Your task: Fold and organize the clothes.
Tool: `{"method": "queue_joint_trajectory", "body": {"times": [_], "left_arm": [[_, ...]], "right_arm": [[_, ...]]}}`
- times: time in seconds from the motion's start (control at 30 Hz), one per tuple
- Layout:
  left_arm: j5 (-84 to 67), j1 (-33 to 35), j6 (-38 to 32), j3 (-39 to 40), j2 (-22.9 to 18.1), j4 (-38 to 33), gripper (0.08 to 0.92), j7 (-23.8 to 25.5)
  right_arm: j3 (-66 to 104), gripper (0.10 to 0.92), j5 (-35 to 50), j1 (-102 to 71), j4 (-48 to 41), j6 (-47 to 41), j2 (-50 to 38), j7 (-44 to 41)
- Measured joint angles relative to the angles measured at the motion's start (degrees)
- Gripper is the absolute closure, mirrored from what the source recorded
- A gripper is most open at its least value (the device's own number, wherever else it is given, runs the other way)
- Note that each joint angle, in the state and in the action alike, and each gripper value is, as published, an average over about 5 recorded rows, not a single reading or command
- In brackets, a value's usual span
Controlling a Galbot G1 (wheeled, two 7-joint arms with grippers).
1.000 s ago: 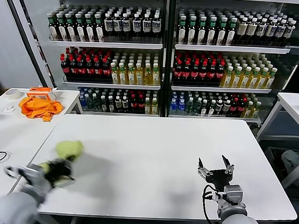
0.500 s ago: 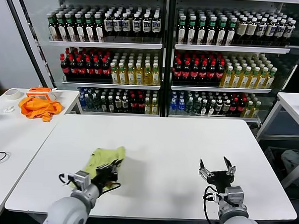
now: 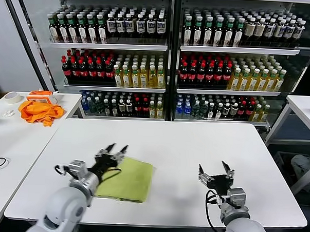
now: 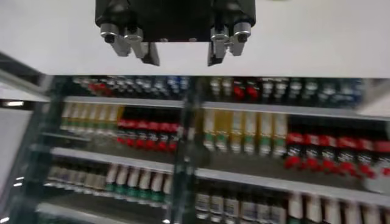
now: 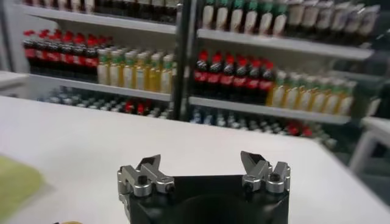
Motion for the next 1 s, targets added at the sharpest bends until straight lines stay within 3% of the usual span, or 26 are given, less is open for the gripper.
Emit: {"method": "queue_joint_trajectory", "body": {"times": [0.33, 0.8, 1.0], "left_arm": [[6.6, 5.0, -5.4, -5.1, 3.9, 1.2, 0.188, 2.5], [11.1, 8.4, -8.1, -7.6, 4.2, 2.3, 0.177, 3.6], [11.9, 9.2, -8.4, -7.8, 4.1, 2.6, 0.177, 3.7]], "right_arm": [[-12.8, 0.203, 9.4, 10.2, -7.6, -2.3, 3.0, -0.6], [-24.0, 0.206, 14.1, 17.6, -15.8, -3.5, 5.5, 1.0], [-26.1, 0.33, 16.4, 18.8, -17.4, -3.8, 5.6, 2.5]]}}
